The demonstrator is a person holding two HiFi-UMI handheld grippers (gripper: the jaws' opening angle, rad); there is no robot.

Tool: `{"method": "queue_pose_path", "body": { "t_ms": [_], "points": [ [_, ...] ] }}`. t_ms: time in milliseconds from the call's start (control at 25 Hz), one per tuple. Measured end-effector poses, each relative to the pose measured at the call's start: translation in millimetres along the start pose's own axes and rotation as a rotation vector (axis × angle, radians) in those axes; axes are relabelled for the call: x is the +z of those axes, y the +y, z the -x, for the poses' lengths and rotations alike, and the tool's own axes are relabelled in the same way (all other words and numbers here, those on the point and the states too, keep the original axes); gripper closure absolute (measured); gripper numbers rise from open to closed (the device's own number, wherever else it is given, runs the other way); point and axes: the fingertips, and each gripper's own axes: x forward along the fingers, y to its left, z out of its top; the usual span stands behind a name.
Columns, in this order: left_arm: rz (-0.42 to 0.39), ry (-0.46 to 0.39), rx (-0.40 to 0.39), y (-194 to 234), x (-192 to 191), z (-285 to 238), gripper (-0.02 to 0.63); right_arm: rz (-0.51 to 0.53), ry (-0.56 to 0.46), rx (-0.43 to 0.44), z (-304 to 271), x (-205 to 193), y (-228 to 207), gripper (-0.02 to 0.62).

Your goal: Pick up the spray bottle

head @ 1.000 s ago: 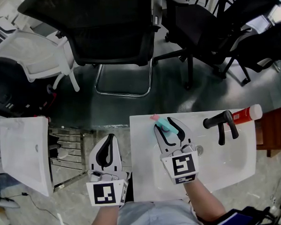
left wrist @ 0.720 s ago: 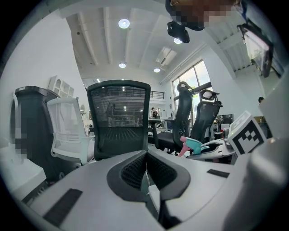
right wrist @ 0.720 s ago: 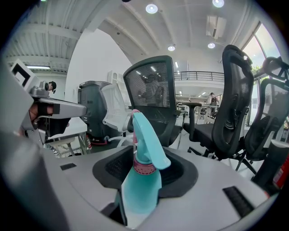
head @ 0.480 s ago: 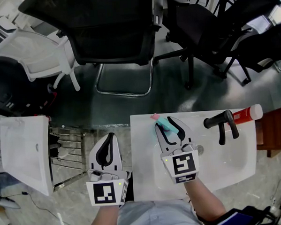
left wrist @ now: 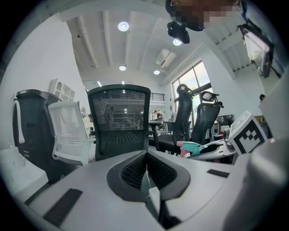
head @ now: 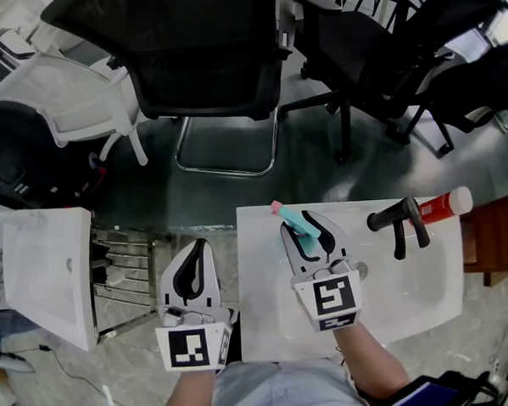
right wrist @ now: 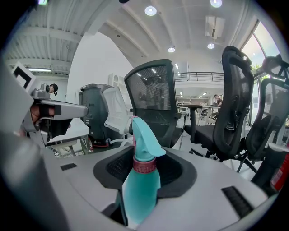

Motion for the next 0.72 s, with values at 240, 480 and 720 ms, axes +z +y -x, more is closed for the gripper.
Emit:
{"method": "queue_pose_path", "body": {
  "t_ms": [240,480,720],
  "points": [
    [0.002,-0.026,0.014,-3,13,15,0.588,0.01,-0.046,0.0,18,17,4,0.433],
    [-0.008,-0.091,0.045,-3,36,36,0.588,0.046,-0.146,0.002,47,42,9,0.433],
    [-0.006,-0.135,0.063,-11,52,63,0.588,0.057,-0.195,0.016,82,63,21,0.434]
  ]
}}
